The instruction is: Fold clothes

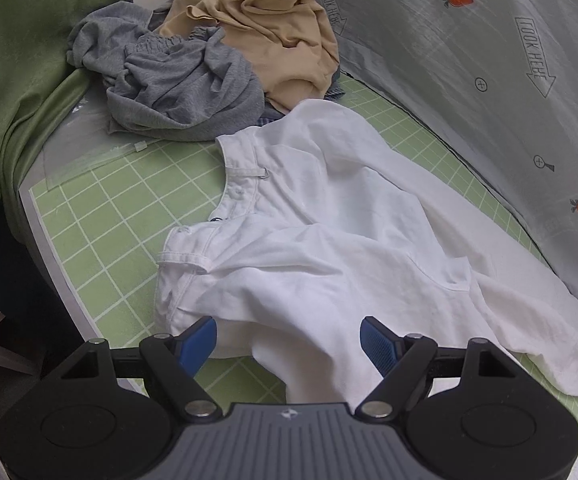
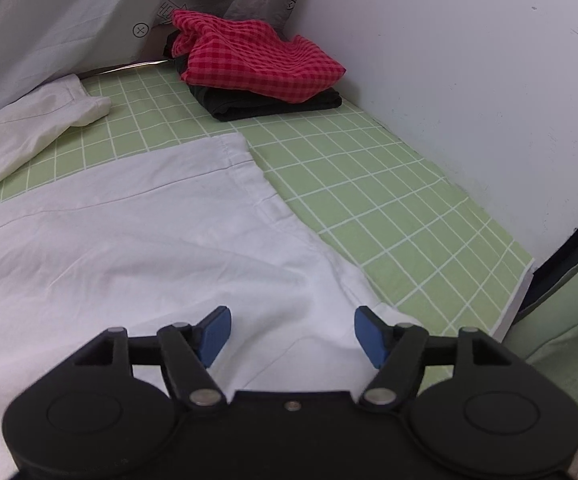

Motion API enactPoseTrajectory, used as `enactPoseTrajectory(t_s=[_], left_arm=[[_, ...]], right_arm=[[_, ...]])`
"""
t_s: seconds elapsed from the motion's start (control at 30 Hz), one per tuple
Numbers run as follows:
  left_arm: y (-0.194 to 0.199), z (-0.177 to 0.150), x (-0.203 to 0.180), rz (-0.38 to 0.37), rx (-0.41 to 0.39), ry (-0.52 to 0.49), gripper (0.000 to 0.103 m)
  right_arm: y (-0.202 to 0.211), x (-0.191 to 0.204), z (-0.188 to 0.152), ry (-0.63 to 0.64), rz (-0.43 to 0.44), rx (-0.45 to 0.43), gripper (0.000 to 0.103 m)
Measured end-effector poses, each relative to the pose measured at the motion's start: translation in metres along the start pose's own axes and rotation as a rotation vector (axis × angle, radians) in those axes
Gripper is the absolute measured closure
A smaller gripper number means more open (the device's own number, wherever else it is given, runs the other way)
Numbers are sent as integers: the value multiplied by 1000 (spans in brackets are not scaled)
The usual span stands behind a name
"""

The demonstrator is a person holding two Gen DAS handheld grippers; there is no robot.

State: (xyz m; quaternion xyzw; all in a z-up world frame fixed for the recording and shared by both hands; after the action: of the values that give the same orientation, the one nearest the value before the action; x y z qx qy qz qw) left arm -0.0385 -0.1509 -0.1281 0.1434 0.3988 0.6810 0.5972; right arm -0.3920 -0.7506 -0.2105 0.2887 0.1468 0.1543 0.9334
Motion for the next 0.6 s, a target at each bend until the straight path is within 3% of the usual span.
enactPoseTrajectory(t_s=[0.17,0.27,0.6], left_arm=[[-5,12,34,23,13,122,24],[-19,12,61,15,63,254,24],[-72,-22,95,-148,290,739,23]], right_arm=[[28,34,-14,-108,49,32,30],[45,63,-20,-136,92,48,30],[115,128,-43,-111,148,71,30]])
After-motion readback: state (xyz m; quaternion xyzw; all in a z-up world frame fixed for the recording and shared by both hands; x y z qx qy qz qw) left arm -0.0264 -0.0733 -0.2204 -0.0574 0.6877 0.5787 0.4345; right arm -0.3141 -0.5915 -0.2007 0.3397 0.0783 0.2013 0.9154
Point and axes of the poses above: each gripper's, at about its wrist camera, not at the fingertips, and y roughly against the way its jaws point, x to its left, z to its top, the point moved 10 cm from there along -y, roughly the way its jaws point, and after that the axes turned 14 degrees about -x, right-handed, at the moved point
